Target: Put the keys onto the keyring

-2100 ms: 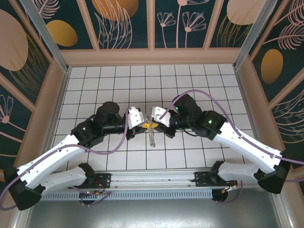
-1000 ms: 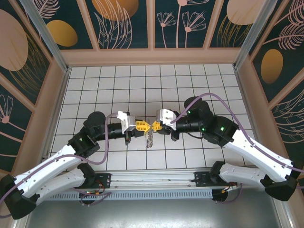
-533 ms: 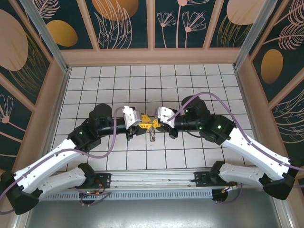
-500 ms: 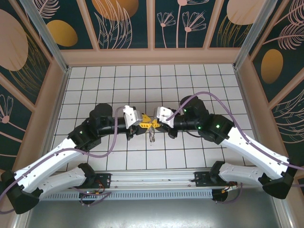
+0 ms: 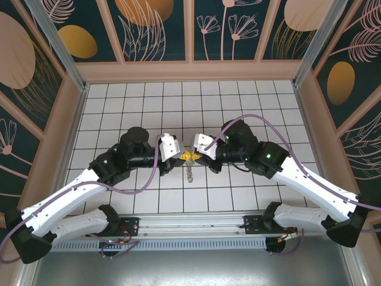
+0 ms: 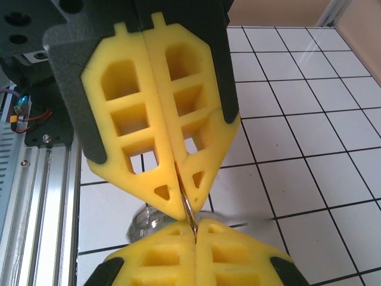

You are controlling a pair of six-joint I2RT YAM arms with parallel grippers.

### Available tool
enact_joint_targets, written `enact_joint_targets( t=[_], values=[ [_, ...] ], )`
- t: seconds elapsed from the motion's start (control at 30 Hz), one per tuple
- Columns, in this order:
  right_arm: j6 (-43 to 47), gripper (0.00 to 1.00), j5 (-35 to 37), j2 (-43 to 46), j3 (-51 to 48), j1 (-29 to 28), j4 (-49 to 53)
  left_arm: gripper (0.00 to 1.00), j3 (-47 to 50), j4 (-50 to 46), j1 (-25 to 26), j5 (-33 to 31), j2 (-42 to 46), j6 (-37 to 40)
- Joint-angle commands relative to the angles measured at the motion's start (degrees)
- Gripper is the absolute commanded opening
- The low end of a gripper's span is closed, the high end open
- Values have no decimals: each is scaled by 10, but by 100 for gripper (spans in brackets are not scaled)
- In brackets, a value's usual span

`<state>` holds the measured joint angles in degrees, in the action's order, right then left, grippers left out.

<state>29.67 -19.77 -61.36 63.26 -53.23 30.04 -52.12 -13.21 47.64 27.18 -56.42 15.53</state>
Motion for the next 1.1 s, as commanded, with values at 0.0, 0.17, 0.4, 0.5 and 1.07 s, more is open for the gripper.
enact_joint_targets(
  t=[0.0, 0.17, 0.4, 0.5, 1.07],
  values=[
    [2, 0, -10, 10, 19, 0, -14, 0, -4, 0, -1, 5, 6, 2],
    [-4, 11, -18, 21, 4, 1, -25, 0, 18, 50, -1, 27, 44, -19],
    [-1, 14, -57, 33, -5, 0, -34, 0, 64, 151, -1, 68, 76, -68],
    [-1, 14, -69, 44, -12, 0, -43, 0, 86, 208, -2, 85, 83, -95],
    [-20, 0, -38, 27, -15, 0, -39, 0, 115, 290, -1, 107, 105, -130]
  ],
)
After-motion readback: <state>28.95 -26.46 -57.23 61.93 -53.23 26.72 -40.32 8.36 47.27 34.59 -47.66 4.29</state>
